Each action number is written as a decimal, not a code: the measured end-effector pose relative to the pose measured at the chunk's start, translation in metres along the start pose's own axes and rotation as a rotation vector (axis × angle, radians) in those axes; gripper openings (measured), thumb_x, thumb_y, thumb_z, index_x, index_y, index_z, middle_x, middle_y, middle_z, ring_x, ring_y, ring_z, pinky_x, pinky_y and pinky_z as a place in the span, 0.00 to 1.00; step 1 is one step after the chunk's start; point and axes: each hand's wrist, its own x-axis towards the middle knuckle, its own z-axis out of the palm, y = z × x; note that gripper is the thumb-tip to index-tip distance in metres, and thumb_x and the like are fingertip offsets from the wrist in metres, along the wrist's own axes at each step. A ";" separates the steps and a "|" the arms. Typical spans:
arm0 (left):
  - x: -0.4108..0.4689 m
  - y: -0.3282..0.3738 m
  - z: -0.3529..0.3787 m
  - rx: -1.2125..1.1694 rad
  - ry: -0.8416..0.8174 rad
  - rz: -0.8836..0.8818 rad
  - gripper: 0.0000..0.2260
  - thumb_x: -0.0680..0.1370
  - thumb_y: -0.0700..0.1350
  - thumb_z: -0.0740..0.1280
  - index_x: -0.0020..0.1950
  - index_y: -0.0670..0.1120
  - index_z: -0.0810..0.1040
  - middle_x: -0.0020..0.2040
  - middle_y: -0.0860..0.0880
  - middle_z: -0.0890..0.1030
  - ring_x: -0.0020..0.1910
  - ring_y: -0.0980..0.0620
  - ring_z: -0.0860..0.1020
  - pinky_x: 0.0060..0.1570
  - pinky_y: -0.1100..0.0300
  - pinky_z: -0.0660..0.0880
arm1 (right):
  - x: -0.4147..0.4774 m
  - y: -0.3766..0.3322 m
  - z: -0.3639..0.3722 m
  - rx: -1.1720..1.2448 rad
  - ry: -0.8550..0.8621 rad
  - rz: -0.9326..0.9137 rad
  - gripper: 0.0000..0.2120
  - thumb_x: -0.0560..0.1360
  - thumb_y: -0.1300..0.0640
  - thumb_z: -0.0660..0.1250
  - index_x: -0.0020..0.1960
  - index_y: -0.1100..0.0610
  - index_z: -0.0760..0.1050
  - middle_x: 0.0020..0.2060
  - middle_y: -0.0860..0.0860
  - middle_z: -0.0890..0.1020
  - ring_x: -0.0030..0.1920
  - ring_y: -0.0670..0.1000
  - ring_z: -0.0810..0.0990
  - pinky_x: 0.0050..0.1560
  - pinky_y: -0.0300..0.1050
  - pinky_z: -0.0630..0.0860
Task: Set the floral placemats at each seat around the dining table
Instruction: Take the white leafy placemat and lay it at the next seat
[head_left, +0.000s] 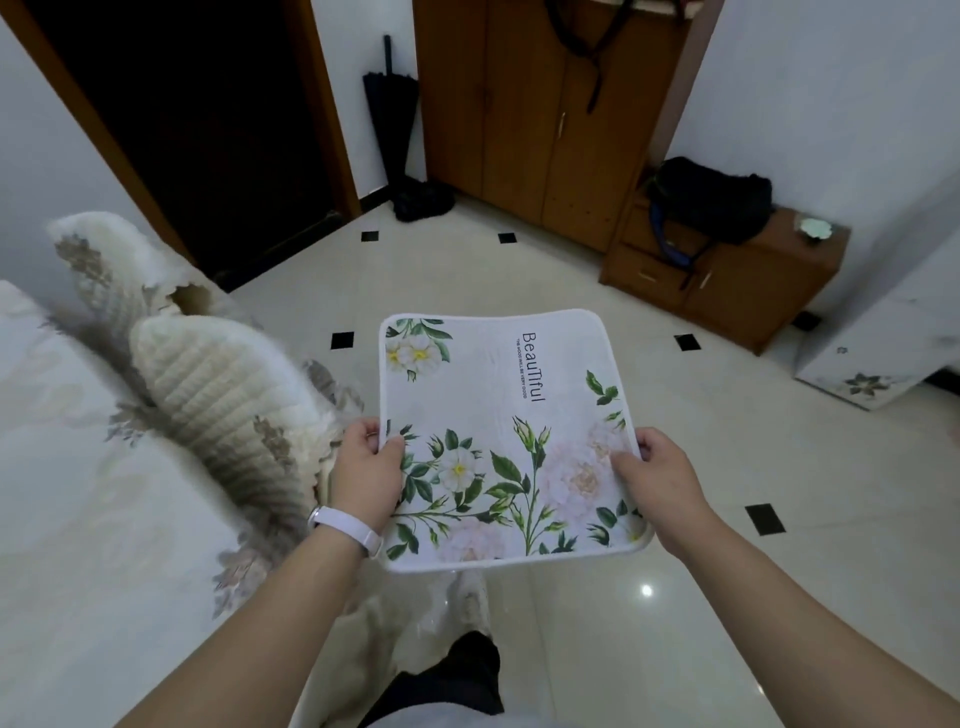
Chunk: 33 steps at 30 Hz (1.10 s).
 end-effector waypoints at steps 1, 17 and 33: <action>0.019 0.008 0.007 -0.019 -0.013 0.000 0.05 0.76 0.43 0.65 0.47 0.53 0.73 0.44 0.47 0.84 0.43 0.45 0.83 0.48 0.43 0.79 | 0.018 -0.009 0.005 -0.005 0.006 -0.001 0.06 0.75 0.62 0.63 0.47 0.54 0.77 0.43 0.54 0.85 0.43 0.56 0.85 0.46 0.56 0.83; 0.258 0.088 0.024 -0.139 0.117 -0.028 0.06 0.76 0.40 0.65 0.46 0.52 0.72 0.45 0.45 0.84 0.43 0.44 0.82 0.48 0.41 0.79 | 0.237 -0.178 0.105 -0.161 -0.079 -0.089 0.05 0.75 0.60 0.63 0.46 0.53 0.76 0.44 0.52 0.84 0.44 0.55 0.83 0.47 0.55 0.82; 0.389 0.130 0.020 -0.210 0.567 -0.214 0.05 0.77 0.37 0.64 0.47 0.48 0.74 0.44 0.46 0.84 0.43 0.45 0.83 0.48 0.44 0.80 | 0.447 -0.287 0.249 -0.201 -0.540 -0.206 0.04 0.75 0.61 0.65 0.45 0.54 0.77 0.42 0.55 0.85 0.43 0.59 0.84 0.46 0.58 0.82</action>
